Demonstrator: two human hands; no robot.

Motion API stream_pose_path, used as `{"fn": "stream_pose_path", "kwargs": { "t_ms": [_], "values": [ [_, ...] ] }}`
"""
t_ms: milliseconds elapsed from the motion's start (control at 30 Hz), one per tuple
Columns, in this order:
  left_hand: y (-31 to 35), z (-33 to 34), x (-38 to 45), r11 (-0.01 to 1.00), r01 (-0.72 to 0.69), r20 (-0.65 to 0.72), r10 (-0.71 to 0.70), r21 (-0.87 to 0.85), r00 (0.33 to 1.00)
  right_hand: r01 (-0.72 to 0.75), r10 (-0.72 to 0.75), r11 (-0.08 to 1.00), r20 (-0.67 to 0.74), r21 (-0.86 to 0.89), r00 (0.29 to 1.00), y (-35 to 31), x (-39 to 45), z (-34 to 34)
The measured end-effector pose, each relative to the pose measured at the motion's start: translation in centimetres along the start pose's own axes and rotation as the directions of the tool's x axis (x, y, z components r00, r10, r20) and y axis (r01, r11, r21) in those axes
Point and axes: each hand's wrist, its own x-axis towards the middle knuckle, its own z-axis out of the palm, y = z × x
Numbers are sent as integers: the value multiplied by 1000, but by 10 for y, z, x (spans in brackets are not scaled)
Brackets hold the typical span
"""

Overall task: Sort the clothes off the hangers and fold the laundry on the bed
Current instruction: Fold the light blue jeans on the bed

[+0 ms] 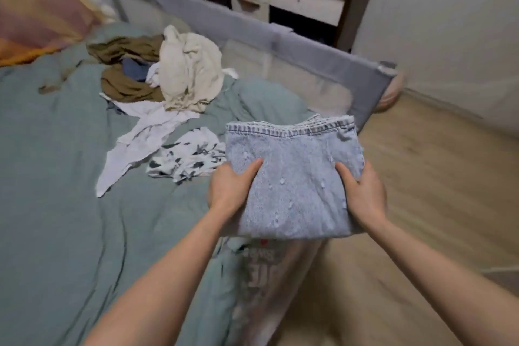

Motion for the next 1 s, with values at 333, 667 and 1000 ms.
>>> {"fn": "stream_pose_path", "kwargs": {
  "t_ms": [333, 667, 1000],
  "values": [
    [287, 248, -61, 878, -474, 317, 468, -63, 825, -194, 194, 979, -540, 58, 819, 137, 74, -296],
    [444, 428, -225, 531, -717, 615, 767, -451, 181, -428, 273, 895, -913, 126, 302, 224, -10, -502],
    [529, 465, -428, 246, -573, 567, 663, -782, -489, -662, 216, 663, -936, 349, -277, 219, -176, -588]
  ]
}}
